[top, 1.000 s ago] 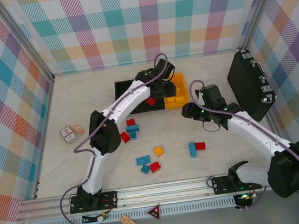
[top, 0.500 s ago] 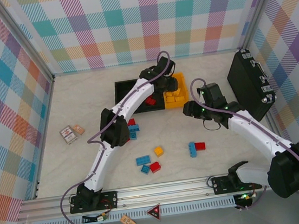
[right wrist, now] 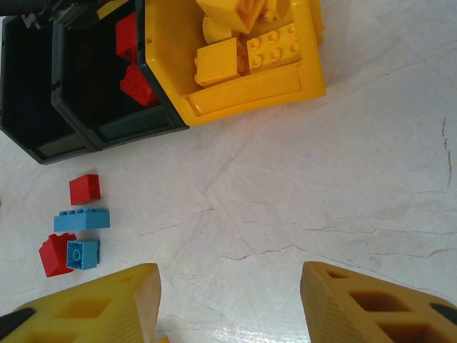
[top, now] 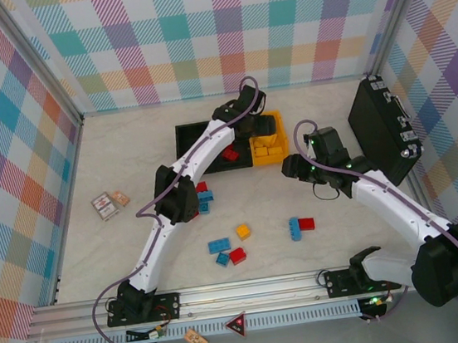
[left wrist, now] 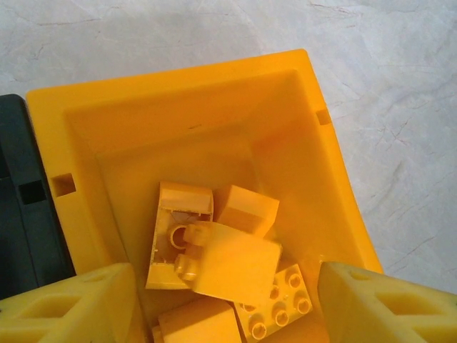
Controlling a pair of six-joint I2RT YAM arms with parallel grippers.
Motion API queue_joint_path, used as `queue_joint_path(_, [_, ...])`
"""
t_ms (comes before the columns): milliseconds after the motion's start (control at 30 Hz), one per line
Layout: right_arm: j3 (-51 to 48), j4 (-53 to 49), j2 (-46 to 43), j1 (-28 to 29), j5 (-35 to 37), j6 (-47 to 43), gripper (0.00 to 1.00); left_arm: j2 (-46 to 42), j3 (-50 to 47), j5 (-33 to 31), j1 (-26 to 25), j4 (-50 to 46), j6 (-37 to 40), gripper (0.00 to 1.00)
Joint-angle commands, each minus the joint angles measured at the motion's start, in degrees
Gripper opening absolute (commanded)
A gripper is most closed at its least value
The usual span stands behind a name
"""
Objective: Sort the legos into containers by color
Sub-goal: Place the lego in the container, then pick up the lego from the bottom-center of the table.
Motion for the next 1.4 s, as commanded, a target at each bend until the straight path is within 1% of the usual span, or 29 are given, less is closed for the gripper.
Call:
queue_joint_path(0, [0.3,-0.1,-0.7,-0.3,0.3,1.1,0.55,-3.0,1.4,0.8,-0.1,-0.3,0.5,0.68])
queue_joint_path(133, [0.3,0.2,-0.4,-0.3,0.2,1.1,0.55,-7.2,-3.1,2.1,-0.5,0.3,0.4,0.68])
queue_joint_path(433, [1.0,-0.4,0.3,-0.3,-0.2,0.5,0.55,-20.2,-20.9,4.5,-0.9,4.7,-0.5,0.68])
queue_joint_path(533, [1.4,-0.2,0.9,-0.3,-1.9,-0.6,0.55,-25.2,-27.9,4.3,-0.9,6.7,-1.0,0.68])
queue_joint_path(667, [1.9,0.3,2.4,-0.2,-6.3,-2.2,0.55,-30.9,-36.2,3.8,-0.7,8.7,-1.6,0.68])
queue_joint_path(733, [2.2,-0.2,2.9,0.0,-6.8,-2.6,0.55,-33.4,-40.2,3.4,-0.8,9.7,-1.9,0.68])
queue_joint_path(833, [2.7,-2.2,3.4,0.3,-6.1,-3.2,0.55,-36.9,-46.2,3.7,-0.4,11.5,-2.5,0.68])
queue_joint_path(1033, [4.0,-9.2,5.0,2.0,-3.6,-3.8,0.54,-43.8,-57.9,5.8,0.5,15.7,-4.0,0.68])
queue_joint_path(1367, [2.7,-21.1,5.8,8.1,3.0,-0.7,0.53,-54.7,-75.7,11.7,0.5,19.9,-6.2,0.67])
